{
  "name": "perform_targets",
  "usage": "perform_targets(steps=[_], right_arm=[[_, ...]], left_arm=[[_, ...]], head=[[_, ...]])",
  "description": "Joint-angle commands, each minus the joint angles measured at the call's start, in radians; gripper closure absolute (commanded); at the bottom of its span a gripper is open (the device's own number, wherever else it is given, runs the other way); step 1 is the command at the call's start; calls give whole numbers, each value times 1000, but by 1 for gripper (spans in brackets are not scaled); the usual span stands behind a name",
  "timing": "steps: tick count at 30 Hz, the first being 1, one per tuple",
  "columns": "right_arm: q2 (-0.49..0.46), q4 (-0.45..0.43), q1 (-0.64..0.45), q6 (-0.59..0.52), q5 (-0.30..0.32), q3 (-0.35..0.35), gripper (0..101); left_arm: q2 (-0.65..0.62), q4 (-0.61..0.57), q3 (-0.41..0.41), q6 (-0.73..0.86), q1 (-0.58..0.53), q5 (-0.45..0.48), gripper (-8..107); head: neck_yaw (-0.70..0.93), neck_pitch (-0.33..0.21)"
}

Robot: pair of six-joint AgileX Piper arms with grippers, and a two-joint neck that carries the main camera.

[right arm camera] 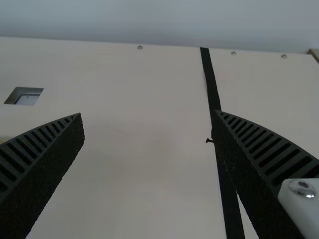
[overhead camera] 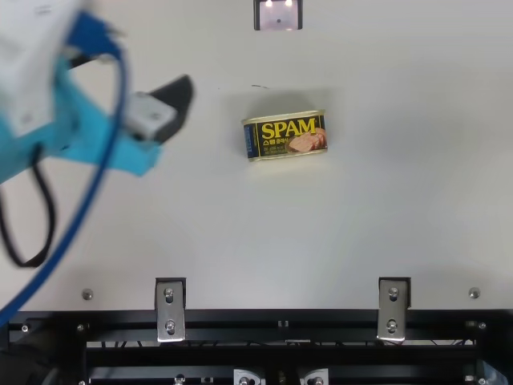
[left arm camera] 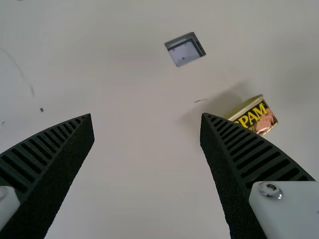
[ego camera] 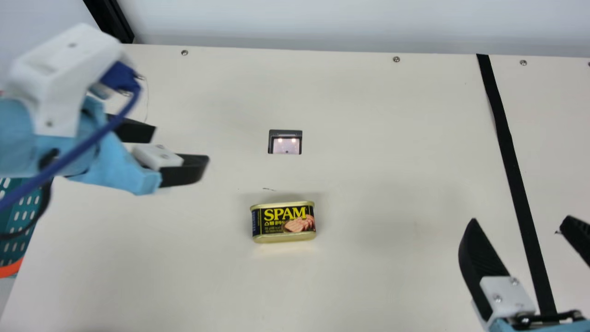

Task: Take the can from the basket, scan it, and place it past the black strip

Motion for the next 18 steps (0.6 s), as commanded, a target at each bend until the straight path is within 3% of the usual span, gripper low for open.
perform_targets(steps=[1, 10, 12, 13, 18], right_arm=[[83, -19, 13, 9, -34, -47, 0], [333, -27, 35, -17, -116, -223, 0], [388, -2, 27, -50, -128, -264, 0], [414, 12, 21, -68, -132, -284, 0], [548, 116, -16, -196, -146, -387, 0]], left_arm=[[-62, -9, 38, -9, 66, -8, 9], [-213, -75, 180, 14, 225, -28, 9], [-246, -92, 215, 31, 253, -33, 9], [-217, -83, 184, 19, 228, -29, 9], [-246, -91, 214, 30, 253, -34, 9]], head=[[-3, -3], [-3, -3], [-3, -3], [-3, -3], [-3, -3]])
